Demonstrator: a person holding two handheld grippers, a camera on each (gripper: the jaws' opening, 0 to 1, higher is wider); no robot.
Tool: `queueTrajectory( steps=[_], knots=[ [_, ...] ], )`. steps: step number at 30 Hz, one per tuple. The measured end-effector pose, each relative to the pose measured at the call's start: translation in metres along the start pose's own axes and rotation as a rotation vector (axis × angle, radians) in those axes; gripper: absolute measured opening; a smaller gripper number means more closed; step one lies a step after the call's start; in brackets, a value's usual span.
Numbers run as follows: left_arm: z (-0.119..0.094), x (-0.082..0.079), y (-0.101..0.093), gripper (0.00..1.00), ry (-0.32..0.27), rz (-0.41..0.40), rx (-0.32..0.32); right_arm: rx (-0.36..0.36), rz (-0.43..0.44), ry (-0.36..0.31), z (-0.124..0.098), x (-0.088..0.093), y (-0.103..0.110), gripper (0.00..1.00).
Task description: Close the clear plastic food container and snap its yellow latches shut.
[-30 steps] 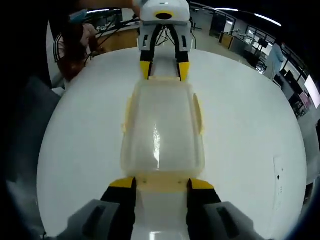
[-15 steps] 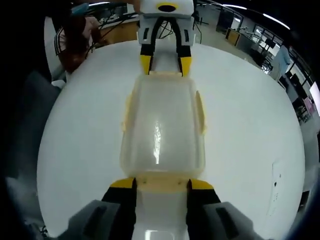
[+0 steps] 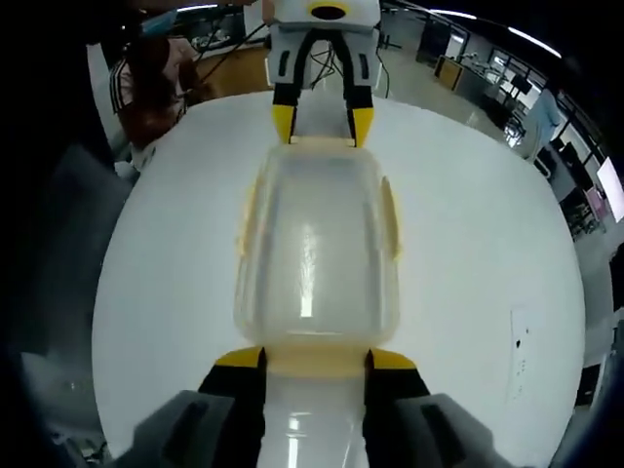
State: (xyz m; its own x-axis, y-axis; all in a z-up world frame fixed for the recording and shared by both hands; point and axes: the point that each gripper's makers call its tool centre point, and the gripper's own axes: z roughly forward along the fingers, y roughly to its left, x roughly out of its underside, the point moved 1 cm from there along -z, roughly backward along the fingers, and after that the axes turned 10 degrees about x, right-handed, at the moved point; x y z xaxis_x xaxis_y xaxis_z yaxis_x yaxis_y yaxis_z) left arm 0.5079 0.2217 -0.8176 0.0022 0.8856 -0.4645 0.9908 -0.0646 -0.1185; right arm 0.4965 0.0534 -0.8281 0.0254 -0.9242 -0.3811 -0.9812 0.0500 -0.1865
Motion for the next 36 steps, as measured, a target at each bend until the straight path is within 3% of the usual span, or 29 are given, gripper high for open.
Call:
queueTrajectory(
  steps=[11, 23, 36],
  knots=[
    [-0.031, -0.021, 0.0, 0.36, 0.031, 0.035, -0.048, 0.059, 0.004, -0.014, -0.033, -0.011, -0.007, 0.37],
    [-0.03, -0.029, 0.0, 0.36, 0.026, 0.038, -0.055, 0.069, 0.002, -0.01, -0.038, -0.004, -0.008, 0.37],
    [-0.017, -0.05, 0.0, 0.36, 0.02, 0.056, -0.056, 0.076, 0.015, 0.007, -0.045, 0.022, -0.005, 0.37]
  ],
)
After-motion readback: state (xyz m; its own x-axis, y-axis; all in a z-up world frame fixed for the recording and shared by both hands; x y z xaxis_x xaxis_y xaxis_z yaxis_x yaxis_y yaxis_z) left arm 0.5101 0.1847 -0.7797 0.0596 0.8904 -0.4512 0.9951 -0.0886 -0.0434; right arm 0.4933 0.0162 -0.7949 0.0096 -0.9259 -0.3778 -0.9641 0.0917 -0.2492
